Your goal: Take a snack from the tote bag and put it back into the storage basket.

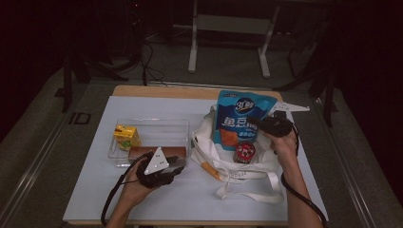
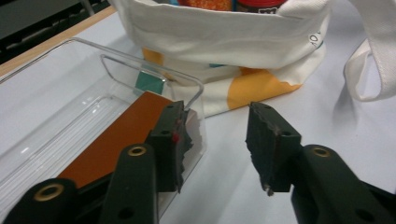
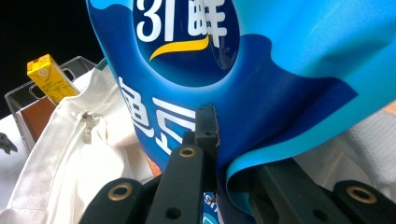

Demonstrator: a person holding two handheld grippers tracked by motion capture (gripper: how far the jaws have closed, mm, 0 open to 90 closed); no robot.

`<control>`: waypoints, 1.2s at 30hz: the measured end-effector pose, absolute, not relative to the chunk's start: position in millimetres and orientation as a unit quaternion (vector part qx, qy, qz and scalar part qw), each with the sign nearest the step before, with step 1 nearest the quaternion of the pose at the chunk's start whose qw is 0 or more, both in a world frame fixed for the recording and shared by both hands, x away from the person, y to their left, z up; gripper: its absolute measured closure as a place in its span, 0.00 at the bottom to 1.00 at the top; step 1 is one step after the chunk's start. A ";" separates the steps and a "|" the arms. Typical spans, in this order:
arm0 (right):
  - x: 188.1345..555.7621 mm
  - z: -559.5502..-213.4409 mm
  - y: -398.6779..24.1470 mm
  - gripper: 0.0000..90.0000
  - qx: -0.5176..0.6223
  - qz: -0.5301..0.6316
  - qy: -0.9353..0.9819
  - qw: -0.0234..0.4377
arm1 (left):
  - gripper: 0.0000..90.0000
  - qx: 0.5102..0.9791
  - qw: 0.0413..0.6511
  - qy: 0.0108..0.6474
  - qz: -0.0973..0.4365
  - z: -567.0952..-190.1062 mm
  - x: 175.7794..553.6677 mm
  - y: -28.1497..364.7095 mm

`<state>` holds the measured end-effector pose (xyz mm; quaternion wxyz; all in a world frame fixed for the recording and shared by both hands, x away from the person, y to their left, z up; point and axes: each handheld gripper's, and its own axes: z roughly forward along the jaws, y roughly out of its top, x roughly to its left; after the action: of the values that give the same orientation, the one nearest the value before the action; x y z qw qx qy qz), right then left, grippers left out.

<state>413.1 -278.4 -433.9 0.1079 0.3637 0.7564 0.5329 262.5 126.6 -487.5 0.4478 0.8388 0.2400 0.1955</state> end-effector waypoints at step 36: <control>412.1 -432.9 -277.7 1.00 0.398 0.551 0.730 0.078 | 0.61 0.852 0.446 0.235 0.141 -538.5 268.0 119.6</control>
<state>412.1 -277.7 -432.9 0.0782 0.3978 0.7296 0.5508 268.0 119.6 -538.5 0.4464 0.8518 0.2349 0.1413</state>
